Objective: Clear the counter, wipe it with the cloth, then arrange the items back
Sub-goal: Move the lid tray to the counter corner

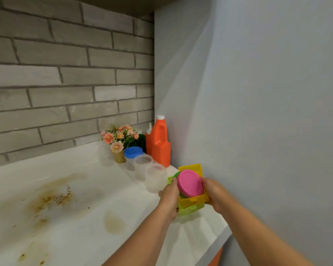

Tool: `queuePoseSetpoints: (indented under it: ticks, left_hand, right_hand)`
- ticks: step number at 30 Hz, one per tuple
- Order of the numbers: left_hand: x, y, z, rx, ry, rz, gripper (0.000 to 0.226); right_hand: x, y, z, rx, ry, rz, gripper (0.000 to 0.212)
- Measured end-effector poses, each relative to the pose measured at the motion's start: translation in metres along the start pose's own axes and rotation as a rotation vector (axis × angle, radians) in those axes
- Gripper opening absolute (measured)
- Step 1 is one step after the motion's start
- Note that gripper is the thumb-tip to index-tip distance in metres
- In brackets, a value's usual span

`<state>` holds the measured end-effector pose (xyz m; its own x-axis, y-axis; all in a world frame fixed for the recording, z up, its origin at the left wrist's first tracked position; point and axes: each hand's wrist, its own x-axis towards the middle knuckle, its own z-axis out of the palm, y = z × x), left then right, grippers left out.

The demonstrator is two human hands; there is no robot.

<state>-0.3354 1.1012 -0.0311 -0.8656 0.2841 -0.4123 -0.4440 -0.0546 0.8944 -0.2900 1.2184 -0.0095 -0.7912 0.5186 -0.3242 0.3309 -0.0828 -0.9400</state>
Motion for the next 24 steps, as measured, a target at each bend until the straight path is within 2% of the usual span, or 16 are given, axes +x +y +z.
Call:
queuePoseSetpoints:
  ticks: [3,9,12,18,24]
  left_hand:
    - [0.014,-0.004,0.009,-0.058,-0.019,-0.031,0.057]
    - [0.021,0.002,0.02,-0.12,-0.085,0.027,0.027]
    - [0.031,0.003,0.026,-0.152,-0.07,0.048,0.031]
    - [0.048,0.006,0.036,-0.285,0.068,0.091,0.026]
    - [0.062,-0.003,0.046,-0.335,0.159,0.105,0.033]
  right_hand:
    - [0.022,0.002,-0.01,0.019,0.025,0.036,0.027]
    - [0.063,0.001,-0.014,0.008,-0.003,0.086,0.029]
    - [0.086,-0.004,-0.013,-0.002,-0.053,0.1,0.029]
    - [0.131,-0.014,0.001,0.027,-0.179,0.106,0.035]
    - [0.158,-0.016,0.01,-0.054,-0.246,0.069,0.031]
